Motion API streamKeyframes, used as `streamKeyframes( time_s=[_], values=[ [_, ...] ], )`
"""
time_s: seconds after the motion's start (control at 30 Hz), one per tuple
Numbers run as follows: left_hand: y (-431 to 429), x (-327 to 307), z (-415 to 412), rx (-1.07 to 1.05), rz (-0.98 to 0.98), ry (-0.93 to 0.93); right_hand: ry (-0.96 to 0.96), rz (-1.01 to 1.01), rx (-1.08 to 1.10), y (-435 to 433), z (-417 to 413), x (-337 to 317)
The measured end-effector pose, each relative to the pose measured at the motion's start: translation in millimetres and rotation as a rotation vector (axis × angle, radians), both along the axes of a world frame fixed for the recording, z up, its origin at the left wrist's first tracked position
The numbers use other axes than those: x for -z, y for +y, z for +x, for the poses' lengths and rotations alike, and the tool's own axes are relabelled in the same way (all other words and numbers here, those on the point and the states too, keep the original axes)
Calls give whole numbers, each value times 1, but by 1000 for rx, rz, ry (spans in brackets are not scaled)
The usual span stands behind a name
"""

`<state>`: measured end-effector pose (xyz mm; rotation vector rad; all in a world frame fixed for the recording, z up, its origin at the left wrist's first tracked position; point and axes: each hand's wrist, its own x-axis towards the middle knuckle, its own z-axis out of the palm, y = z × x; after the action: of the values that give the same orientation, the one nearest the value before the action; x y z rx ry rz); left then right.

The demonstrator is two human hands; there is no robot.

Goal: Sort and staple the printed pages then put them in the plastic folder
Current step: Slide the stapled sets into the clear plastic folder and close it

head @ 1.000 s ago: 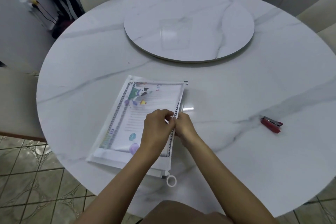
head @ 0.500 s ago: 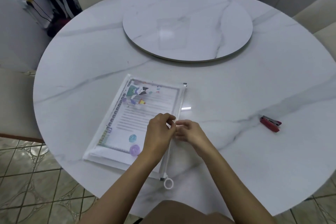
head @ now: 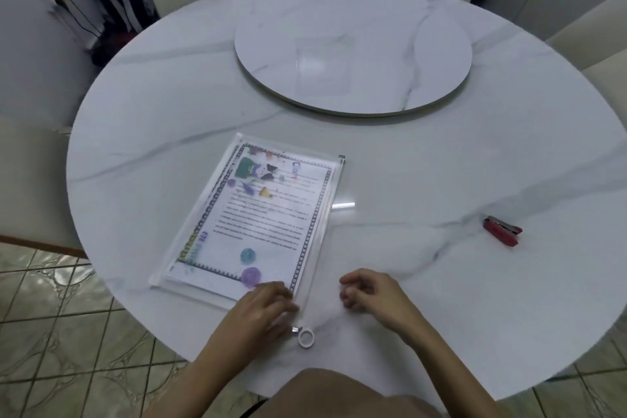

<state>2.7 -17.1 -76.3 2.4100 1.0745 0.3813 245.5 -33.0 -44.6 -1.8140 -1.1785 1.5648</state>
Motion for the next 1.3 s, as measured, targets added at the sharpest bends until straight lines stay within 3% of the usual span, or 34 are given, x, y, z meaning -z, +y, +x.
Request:
streamKeyframes(
  time_s=[0.17, 0.33, 0.43, 0.67, 1.3],
  values=[
    [-1, 9, -7, 78, 70, 67, 22, -20, -81, -8, -15, 0],
    [4, 9, -3, 103, 244, 11, -36, 44, -109, -11, -25, -3],
    [4, 2, 3, 77, 331, -71, -31, 46, -19, -11, -27, -8],
    [9, -18, 21, 15, 460, -213, 212, -78, 122, -4, -34, -34],
    [27, -25, 35, 67, 579, -277, 239, -72, 356, 21, -42, -31]
  ],
)
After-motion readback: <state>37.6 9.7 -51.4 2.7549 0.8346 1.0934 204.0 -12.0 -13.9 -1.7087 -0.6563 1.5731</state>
